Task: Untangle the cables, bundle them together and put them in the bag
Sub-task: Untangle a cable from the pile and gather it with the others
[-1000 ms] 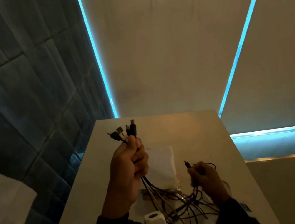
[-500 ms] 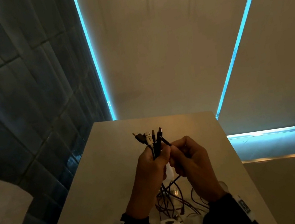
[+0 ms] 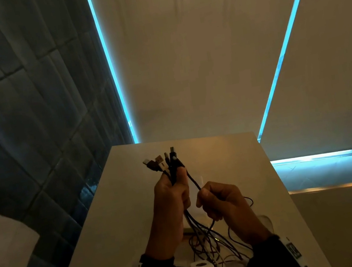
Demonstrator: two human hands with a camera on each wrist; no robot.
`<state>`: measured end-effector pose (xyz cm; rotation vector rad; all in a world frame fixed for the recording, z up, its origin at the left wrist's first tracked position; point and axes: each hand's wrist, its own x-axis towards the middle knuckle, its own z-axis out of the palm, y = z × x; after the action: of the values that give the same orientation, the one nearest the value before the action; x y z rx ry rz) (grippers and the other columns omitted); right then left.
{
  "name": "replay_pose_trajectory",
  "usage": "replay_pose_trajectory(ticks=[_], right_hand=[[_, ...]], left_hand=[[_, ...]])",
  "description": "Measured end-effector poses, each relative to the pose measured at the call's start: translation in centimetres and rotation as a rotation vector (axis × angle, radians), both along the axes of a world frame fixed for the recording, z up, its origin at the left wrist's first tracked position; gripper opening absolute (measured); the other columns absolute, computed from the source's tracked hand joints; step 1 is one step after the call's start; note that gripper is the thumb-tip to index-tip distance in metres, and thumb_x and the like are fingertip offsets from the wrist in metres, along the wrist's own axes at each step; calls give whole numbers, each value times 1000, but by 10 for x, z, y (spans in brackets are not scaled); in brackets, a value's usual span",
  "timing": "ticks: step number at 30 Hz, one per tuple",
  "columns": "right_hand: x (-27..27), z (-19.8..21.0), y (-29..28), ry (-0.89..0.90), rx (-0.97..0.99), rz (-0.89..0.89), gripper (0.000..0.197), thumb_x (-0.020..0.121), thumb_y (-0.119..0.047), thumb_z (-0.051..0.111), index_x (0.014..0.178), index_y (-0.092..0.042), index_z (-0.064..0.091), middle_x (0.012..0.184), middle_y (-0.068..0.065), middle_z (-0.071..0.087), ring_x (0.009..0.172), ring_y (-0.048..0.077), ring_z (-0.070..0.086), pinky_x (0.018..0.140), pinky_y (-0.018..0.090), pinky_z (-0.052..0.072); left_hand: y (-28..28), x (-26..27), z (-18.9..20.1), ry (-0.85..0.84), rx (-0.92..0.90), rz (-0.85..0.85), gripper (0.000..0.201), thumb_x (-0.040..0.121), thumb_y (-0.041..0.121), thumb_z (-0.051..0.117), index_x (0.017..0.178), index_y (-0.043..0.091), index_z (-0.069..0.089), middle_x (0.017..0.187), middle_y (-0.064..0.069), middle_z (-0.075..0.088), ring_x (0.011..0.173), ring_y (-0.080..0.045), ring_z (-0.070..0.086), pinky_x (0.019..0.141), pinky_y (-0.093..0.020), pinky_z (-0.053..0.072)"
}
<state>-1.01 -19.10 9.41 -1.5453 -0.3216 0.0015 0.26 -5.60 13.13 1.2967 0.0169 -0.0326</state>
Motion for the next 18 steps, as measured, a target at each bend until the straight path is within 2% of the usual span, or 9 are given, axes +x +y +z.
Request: replay_pose_trajectory(ticks=[3, 6, 8, 10, 12, 16, 18], right_hand=[[1, 5, 5, -37, -44, 2, 28, 92, -27, 52, 69, -18, 64, 59, -1, 51, 51, 8, 38, 50, 17, 33], [3, 8, 6, -75, -104, 0, 29, 94, -24, 51, 69, -14, 61, 58, -10, 52, 53, 3, 40, 52, 13, 34], [4, 6, 5, -72, -129, 8, 29, 96, -18, 51, 70, -12, 60, 59, -13, 54, 54, 1, 41, 52, 11, 34], [5, 2, 4, -61, -153, 16, 30, 97, -18, 51, 70, -10, 60, 58, -13, 52, 53, 0, 40, 52, 11, 34], [5, -3, 1, -64, -176, 18, 33, 95, -25, 50, 70, -6, 59, 54, -12, 46, 52, 1, 38, 52, 11, 32], [7, -16, -3, -26, -203, 21, 34, 97, -23, 50, 69, -5, 58, 51, -12, 43, 48, 1, 36, 50, 11, 31], [8, -24, -4, 11, -222, 20, 34, 98, -21, 51, 68, -6, 58, 52, -10, 42, 48, 1, 36, 50, 11, 31]], left_hand=[[-3, 0, -3, 5, 100, -13, 26, 97, 30, 43, 84, 14, 58, 55, -1, 35, 50, -16, 36, 47, -26, 35], [-3, 0, -3, 13, 95, 0, 32, 95, 35, 41, 80, 12, 57, 50, 5, 35, 45, -10, 33, 46, -22, 32], [-2, 0, -4, 26, 74, 23, 36, 91, 42, 41, 78, 11, 54, 51, 5, 36, 48, -10, 34, 51, -24, 34], [-1, 0, -5, 13, -1, 34, 38, 87, 45, 41, 74, 11, 50, 54, 3, 37, 54, -13, 35, 57, -28, 33], [1, 2, -4, 7, -103, 63, 36, 91, 39, 39, 72, 10, 48, 58, 3, 42, 59, -14, 38, 60, -28, 34], [4, 5, -5, 32, -263, 83, 31, 99, 28, 37, 76, 10, 50, 70, 1, 52, 79, -18, 60, 77, -40, 51], [5, 5, -4, 39, -324, 46, 31, 97, 30, 37, 77, 10, 49, 71, -1, 55, 74, -20, 64, 73, -40, 53]])
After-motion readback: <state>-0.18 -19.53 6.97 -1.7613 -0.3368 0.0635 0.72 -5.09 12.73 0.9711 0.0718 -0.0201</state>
